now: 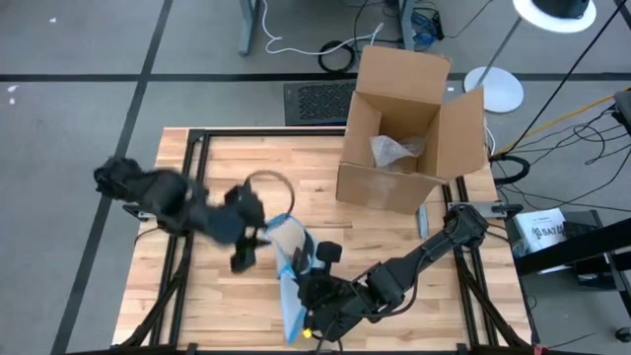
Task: Unpack boxes
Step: Close the transparent zip bag
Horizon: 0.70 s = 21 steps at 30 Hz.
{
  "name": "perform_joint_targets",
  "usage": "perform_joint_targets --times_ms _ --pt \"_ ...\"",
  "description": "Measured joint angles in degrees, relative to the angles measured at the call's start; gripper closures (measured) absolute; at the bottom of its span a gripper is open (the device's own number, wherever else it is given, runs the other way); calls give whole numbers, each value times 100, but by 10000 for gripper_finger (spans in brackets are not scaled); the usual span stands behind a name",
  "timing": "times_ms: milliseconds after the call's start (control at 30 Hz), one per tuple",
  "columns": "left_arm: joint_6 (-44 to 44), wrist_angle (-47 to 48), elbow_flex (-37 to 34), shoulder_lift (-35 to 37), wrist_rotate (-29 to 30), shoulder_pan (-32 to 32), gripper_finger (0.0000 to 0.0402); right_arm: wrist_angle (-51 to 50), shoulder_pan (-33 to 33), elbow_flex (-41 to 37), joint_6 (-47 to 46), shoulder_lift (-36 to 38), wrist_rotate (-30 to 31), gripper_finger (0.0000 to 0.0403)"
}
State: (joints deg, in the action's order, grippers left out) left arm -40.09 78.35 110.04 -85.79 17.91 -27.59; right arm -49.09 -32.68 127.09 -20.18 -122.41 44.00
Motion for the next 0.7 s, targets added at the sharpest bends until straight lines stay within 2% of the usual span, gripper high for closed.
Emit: perform_joint_targets --times_ms 133,233,367,533,700 --pt "-1139 -81 -606 -157 915 -705 201 97 47 0 -9 0 110 403" --pt "-1887 -653 -1199 -182 1336 -1108 201 95 47 0 44 4 286 403" --pt "-2581 -1717 -2027 -182 1414 -1418 201 81 45 0 130 4 375 403" --pt "-3428 -2722 -2841 -182 1810 -1636 201 49 45 0 139 7 390 403" --pt "-3208 -4309 -3329 -182 1825 -1675 201 45 41 0 178 7 392 403"
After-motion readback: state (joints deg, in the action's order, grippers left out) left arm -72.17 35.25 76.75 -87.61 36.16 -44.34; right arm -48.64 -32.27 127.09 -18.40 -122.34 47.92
